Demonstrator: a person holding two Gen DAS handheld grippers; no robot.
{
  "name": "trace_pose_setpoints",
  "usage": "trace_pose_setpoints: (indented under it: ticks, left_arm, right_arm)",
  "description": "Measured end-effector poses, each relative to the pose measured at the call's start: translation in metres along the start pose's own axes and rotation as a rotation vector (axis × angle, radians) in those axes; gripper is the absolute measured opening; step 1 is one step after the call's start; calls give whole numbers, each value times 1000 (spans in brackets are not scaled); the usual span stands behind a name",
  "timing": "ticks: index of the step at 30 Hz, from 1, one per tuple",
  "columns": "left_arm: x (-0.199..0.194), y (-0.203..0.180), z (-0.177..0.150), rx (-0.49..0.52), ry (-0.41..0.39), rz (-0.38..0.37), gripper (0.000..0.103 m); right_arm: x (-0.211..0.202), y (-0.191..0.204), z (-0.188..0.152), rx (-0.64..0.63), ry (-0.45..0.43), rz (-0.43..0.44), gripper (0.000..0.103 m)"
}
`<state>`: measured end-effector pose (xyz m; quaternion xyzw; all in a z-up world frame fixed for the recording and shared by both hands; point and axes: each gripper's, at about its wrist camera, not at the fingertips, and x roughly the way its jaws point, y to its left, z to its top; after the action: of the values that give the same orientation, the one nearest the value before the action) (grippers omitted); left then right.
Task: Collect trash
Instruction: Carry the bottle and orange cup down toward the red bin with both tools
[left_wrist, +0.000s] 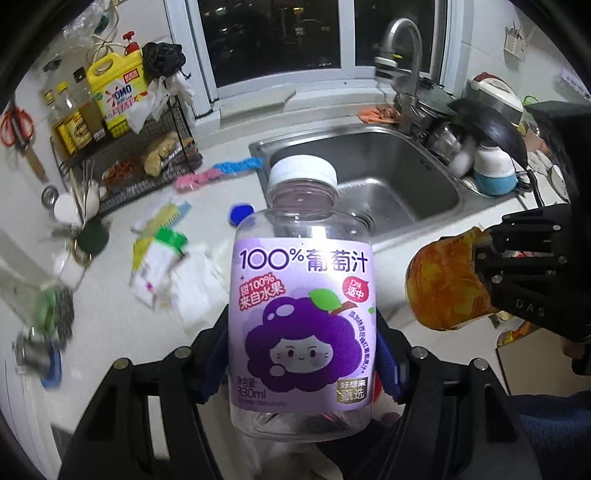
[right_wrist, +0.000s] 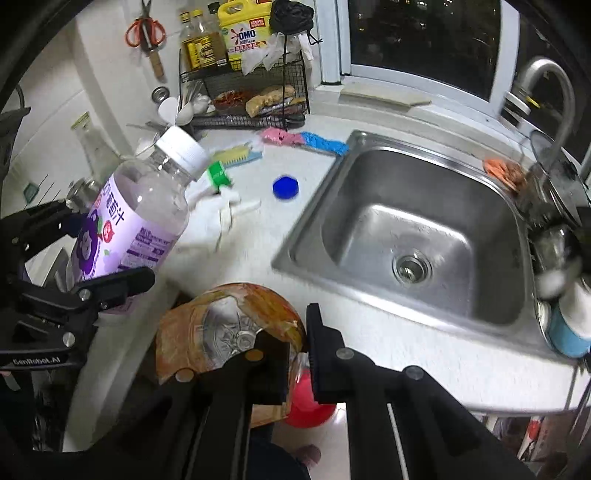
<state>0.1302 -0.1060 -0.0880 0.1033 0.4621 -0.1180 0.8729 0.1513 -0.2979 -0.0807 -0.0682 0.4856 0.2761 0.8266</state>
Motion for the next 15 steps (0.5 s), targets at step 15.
trace_pose_setpoints:
  ticks: [15]
  left_arm:
    - [-27, -88, -81, -67, 81, -25, 65]
  right_arm:
    - [-41, -6, -98, 7, 41, 47, 8]
